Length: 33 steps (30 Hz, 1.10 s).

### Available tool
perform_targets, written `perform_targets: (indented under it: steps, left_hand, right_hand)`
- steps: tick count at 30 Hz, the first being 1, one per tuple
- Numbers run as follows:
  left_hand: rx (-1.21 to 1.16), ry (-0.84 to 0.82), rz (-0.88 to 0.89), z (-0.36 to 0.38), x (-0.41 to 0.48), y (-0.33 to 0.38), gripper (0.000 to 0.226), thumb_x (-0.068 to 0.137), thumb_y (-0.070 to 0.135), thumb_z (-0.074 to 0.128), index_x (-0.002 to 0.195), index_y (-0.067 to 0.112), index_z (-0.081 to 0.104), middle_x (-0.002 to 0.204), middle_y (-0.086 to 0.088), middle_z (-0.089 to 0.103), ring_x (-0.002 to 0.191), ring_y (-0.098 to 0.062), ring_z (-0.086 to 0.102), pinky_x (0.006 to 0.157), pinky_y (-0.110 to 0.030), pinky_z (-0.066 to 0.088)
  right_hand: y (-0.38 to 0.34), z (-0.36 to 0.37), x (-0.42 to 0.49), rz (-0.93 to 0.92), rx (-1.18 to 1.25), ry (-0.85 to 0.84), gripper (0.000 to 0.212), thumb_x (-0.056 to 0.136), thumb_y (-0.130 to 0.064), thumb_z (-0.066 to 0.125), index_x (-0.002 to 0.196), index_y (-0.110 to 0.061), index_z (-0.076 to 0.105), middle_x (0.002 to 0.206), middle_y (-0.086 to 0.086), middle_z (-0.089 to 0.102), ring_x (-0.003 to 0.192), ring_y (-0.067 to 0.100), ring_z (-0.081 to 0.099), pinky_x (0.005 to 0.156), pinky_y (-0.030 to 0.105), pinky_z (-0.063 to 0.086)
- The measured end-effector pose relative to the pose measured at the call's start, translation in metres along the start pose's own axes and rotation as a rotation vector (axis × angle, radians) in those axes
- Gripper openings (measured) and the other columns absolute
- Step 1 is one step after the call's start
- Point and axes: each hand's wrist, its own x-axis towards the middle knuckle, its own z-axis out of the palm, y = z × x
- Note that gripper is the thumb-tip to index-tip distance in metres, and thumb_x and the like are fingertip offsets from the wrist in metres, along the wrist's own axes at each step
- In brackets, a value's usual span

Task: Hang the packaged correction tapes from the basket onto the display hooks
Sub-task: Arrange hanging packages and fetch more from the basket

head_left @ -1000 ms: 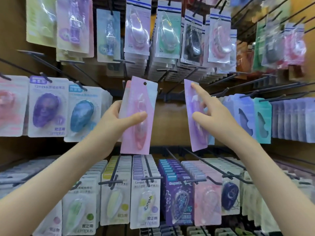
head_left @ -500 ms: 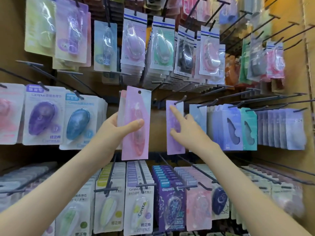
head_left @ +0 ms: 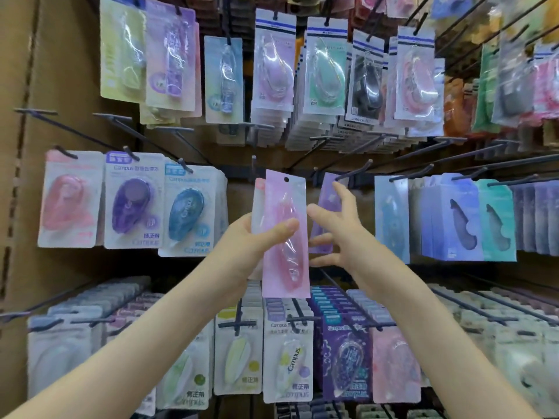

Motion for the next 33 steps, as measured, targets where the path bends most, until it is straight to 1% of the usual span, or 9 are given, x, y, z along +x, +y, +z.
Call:
perform_targets:
  steps: [2, 4, 8, 12, 15, 19, 24, 29, 33]
  left_hand:
    - [-0.073, -0.015, 0.003, 0.007, 0.000, 0.000, 0.054, 0.072, 0.036, 0.068, 0.118, 0.011, 0.060, 0.100, -0.009, 0.074, 0.088, -0.024, 0.072, 0.072, -0.036, 0.057]
    - [-0.155, -0.059, -0.006, 0.012, -0.001, 0.001, 0.047, 0.080, 0.038, 0.059, 0.117, 0.010, 0.060, 0.100, -0.012, 0.073, 0.087, -0.025, 0.072, 0.066, -0.033, 0.058]
    - [-0.214, -0.083, 0.013, 0.014, -0.003, -0.004, 0.035, 0.092, 0.029, 0.051, 0.117, 0.007, 0.060, 0.099, -0.011, 0.074, 0.087, -0.022, 0.072, 0.065, -0.029, 0.058]
    - [-0.190, -0.018, 0.063, 0.007, -0.002, -0.010, 0.047, 0.075, 0.023, 0.067, 0.120, 0.010, 0.059, 0.104, -0.012, 0.072, 0.094, -0.029, 0.070, 0.076, -0.041, 0.056]
    - [-0.169, 0.032, 0.109, 0.002, -0.001, -0.008, 0.043, 0.077, 0.023, 0.067, 0.118, 0.013, 0.061, 0.103, -0.010, 0.073, 0.093, -0.028, 0.070, 0.074, -0.039, 0.054]
    - [-0.144, 0.107, 0.132, -0.004, 0.000, -0.005, 0.042, 0.076, 0.023, 0.069, 0.117, 0.018, 0.060, 0.098, -0.006, 0.074, 0.085, -0.023, 0.072, 0.066, -0.035, 0.057]
    - [-0.075, 0.127, 0.140, -0.010, 0.000, -0.001, 0.060, 0.063, 0.031, 0.072, 0.121, 0.019, 0.057, 0.104, -0.005, 0.072, 0.089, -0.020, 0.072, 0.071, -0.037, 0.057]
    - [-0.064, 0.131, 0.148, -0.020, -0.008, -0.007, 0.051, 0.065, 0.028, 0.070, 0.115, 0.021, 0.060, 0.100, -0.001, 0.074, 0.087, -0.017, 0.072, 0.064, -0.027, 0.057]
    - [-0.058, 0.149, 0.139, -0.029, -0.016, -0.013, 0.045, 0.066, 0.026, 0.070, 0.110, 0.023, 0.062, 0.096, 0.000, 0.074, 0.082, -0.015, 0.072, 0.060, -0.024, 0.056]
  right_hand:
    - [0.001, 0.009, -0.008, -0.086, -0.231, -0.107, 0.089, 0.076, -0.062, 0.066, 0.145, -0.050, 0.010, 0.141, -0.015, 0.034, 0.124, 0.011, 0.048, 0.100, 0.036, 0.047]
    - [0.001, 0.009, -0.008, -0.134, -0.386, -0.080, 0.088, 0.075, -0.058, 0.069, 0.145, -0.047, 0.017, 0.145, -0.020, 0.027, 0.131, 0.006, 0.036, 0.106, 0.034, 0.039]
    - [0.002, -0.005, -0.007, -0.150, -0.417, -0.028, 0.063, 0.088, -0.031, 0.060, 0.141, -0.050, 0.031, 0.137, -0.017, 0.042, 0.114, 0.005, 0.049, 0.083, 0.021, 0.045]
    - [0.004, -0.005, -0.012, -0.254, -0.314, 0.035, 0.071, 0.088, -0.025, 0.059, 0.135, -0.065, 0.023, 0.124, -0.020, 0.048, 0.114, 0.000, 0.051, 0.097, 0.028, 0.047]
    - [0.007, 0.000, -0.017, -0.369, -0.432, 0.087, 0.073, 0.092, -0.025, 0.057, 0.137, -0.064, 0.015, 0.120, -0.022, 0.037, 0.104, -0.011, 0.044, 0.087, 0.004, 0.037]
    - [0.014, -0.004, -0.010, -0.367, -0.469, 0.215, 0.068, 0.094, -0.023, 0.056, 0.139, -0.056, 0.018, 0.115, -0.014, 0.032, 0.096, -0.017, 0.040, 0.077, -0.005, 0.032]
    - [0.014, -0.006, -0.005, -0.345, -0.585, 0.146, 0.068, 0.093, -0.018, 0.057, 0.139, -0.054, 0.023, 0.113, -0.009, 0.038, 0.089, -0.010, 0.045, 0.074, -0.004, 0.033]
    - [0.012, -0.012, -0.008, -0.301, -0.621, 0.191, 0.064, 0.093, -0.022, 0.054, 0.144, -0.049, 0.026, 0.111, -0.016, 0.043, 0.095, -0.005, 0.046, 0.072, 0.000, 0.036]
    - [0.014, -0.013, -0.008, -0.231, -0.669, 0.176, 0.060, 0.094, -0.029, 0.052, 0.147, -0.043, 0.027, 0.119, -0.010, 0.044, 0.105, 0.004, 0.044, 0.079, 0.016, 0.036]
